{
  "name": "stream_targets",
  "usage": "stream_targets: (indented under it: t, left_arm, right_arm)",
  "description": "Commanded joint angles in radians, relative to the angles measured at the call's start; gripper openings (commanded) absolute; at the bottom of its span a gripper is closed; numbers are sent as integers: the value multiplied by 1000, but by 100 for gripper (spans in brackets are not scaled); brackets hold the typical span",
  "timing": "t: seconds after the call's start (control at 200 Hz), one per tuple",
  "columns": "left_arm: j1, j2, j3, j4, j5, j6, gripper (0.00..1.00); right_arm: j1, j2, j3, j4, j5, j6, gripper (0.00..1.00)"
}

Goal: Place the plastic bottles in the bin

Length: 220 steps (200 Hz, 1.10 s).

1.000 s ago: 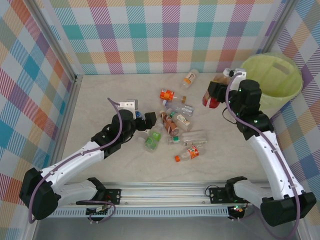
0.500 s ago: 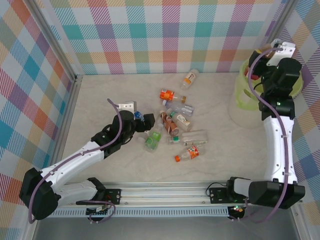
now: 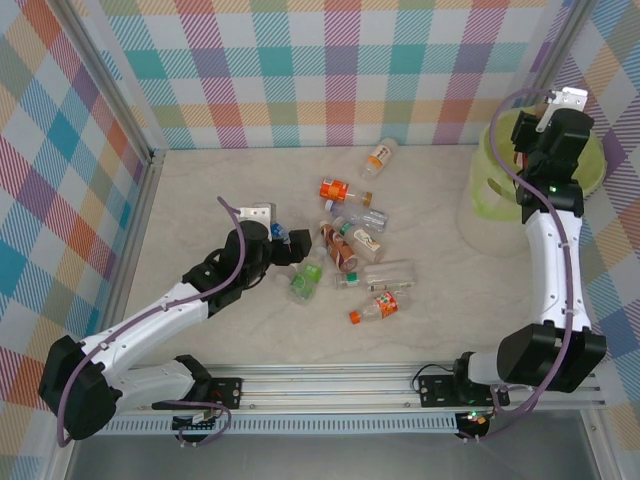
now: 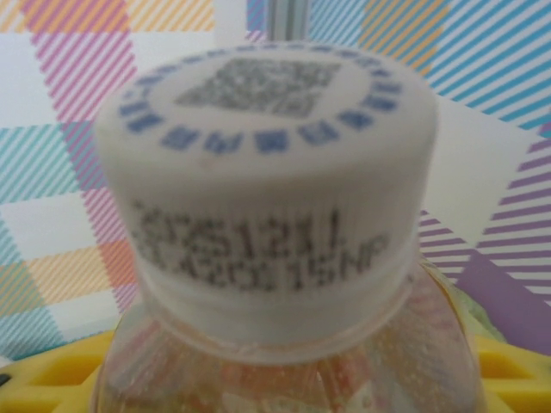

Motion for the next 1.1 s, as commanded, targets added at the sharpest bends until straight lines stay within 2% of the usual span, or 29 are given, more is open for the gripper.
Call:
stream_targets:
  t: [0.0, 0.205, 0.36, 0.44, 0.565, 0.665, 0.715, 0.8, 0.845, 0.905, 0.965, 1.095]
  left_arm:
    - [-5, -8, -8, 19, 2, 5, 100]
    - [-5, -10, -13, 23, -5, 3, 100]
    - [-5, -15, -19, 26, -19, -3, 100]
    - [-4, -17, -24, 32, -27, -3, 100]
    - [-3, -17, -29, 38, -49, -4, 100]
    - [-2, -12, -29, 39, -86, -19, 100]
    - [0, -12, -29, 33, -110, -35, 100]
    - [5, -18, -39, 35, -130, -55, 100]
    - [9, -22, -46, 39, -136, -63, 100]
    - [12, -29, -54, 40, -136, -72, 100]
    - [15, -36, -60, 34, -139, -81, 100]
    - [23, -60, -78, 24, -151, -103, 100]
  right_arm:
    - [-4, 14, -31, 41, 124, -54, 77]
    - [-14, 76, -12, 48, 244, -104, 86]
    - [-14, 49, -9, -13, 192, -31, 90]
    - [-13, 11, -7, -73, 71, 41, 93]
    - [-10, -63, -32, -115, -334, 55, 98]
    - [18, -99, -40, -153, -554, 46, 99]
    - [42, -115, -52, -180, -686, 4, 100]
    - [110, -146, -108, -239, -902, -213, 100]
    - [168, -158, -141, -282, -932, -333, 100]
    - [247, -163, -174, -336, -876, -456, 100]
    - [299, -162, -214, -360, -835, -528, 100]
    - [375, -140, -264, -470, -827, -648, 100]
